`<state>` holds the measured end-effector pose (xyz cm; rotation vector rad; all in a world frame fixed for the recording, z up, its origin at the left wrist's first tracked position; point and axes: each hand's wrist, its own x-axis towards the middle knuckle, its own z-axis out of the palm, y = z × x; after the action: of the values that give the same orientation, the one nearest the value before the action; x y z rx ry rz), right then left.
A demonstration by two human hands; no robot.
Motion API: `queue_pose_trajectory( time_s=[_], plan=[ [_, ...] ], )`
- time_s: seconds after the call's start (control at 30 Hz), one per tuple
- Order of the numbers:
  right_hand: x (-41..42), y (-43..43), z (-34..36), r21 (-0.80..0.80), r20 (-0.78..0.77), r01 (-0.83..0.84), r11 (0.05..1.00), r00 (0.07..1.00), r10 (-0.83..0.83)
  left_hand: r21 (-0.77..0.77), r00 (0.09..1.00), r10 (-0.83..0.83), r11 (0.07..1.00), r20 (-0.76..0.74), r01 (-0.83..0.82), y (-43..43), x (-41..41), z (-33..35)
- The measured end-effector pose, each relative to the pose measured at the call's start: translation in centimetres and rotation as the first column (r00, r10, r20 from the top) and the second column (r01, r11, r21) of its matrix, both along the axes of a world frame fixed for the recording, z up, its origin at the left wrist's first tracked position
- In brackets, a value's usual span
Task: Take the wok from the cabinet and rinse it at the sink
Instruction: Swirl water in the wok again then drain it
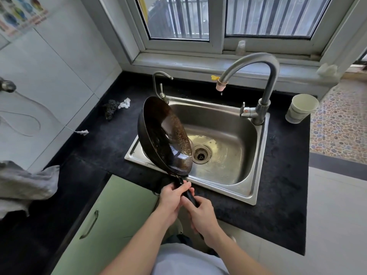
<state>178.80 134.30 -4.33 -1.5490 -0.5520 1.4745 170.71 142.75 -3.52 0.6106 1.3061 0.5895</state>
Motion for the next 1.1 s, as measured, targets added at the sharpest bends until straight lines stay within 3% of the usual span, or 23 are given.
queue_pose_trajectory(
  time_s=[0.53, 1.1],
  plan=[
    [0.5, -0.5, -0.3, -0.005, -0.106, 0.016, 1.0, 0.994, -0.017, 0.039, 0.983, -0.035, 0.998, -0.179, 0.043, -0.2, 1.0, 0.0],
    [1.0, -0.4, -1.0, -0.062, -0.215, 0.024, 0.998, 0.976, -0.036, 0.089, 0.902, -0.12, 0.981, -0.414, 0.171, -0.3, 2.2, 0.4]
  ],
)
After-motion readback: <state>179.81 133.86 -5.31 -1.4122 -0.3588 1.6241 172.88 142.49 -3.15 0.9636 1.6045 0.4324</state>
